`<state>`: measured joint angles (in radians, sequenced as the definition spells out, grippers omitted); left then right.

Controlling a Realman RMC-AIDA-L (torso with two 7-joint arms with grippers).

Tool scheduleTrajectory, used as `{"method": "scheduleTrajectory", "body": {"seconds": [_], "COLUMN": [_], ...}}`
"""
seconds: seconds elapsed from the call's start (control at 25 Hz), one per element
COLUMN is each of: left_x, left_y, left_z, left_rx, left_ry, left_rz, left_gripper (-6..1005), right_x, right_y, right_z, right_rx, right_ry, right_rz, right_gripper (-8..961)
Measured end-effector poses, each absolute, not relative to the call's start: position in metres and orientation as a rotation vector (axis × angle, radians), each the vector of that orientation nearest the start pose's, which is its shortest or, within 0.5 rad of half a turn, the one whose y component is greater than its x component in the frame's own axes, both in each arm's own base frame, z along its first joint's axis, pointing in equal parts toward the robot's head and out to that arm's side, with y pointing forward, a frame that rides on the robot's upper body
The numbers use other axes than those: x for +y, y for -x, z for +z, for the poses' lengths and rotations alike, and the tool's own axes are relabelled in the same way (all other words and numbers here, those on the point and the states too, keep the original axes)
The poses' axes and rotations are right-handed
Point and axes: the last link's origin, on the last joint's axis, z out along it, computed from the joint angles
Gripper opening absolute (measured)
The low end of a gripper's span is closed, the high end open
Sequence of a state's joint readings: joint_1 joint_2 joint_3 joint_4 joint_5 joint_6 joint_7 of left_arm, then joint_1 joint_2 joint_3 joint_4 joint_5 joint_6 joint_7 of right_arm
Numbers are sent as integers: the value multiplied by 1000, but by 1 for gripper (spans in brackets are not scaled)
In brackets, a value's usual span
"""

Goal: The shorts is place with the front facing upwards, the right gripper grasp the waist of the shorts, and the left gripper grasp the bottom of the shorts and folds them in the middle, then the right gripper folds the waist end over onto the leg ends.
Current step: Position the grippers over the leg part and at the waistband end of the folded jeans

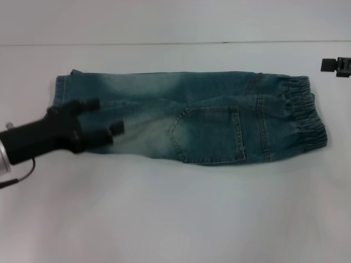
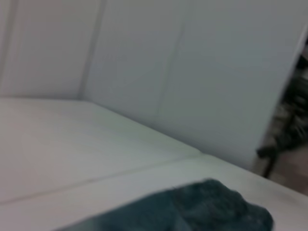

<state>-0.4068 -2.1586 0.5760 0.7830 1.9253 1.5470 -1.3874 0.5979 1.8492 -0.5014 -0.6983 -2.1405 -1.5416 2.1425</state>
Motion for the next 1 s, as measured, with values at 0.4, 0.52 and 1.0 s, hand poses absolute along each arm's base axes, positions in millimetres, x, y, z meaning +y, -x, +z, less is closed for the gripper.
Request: {"method": "scheduleTrajectory", "body": {"seconds": [0.4, 0.52, 1.0], "left_x": [299, 299, 297], "left_y": [277, 275, 273], "left_z": [4, 3, -5], "left_rx": [-696, -687, -685], "left_ry": [2641, 2659, 2686], "left_rz": [-769, -767, -757], "left_gripper": [934, 934, 935], "right_x": [368, 374, 397], "right_y": [-270, -265, -264], "right_z": [130, 122, 77], "right_rx": [1567, 1564, 1428], "right_ry": [2408, 2418, 2347], "right_rz": [212, 70, -203], "right_gripper": [921, 917, 917]}}
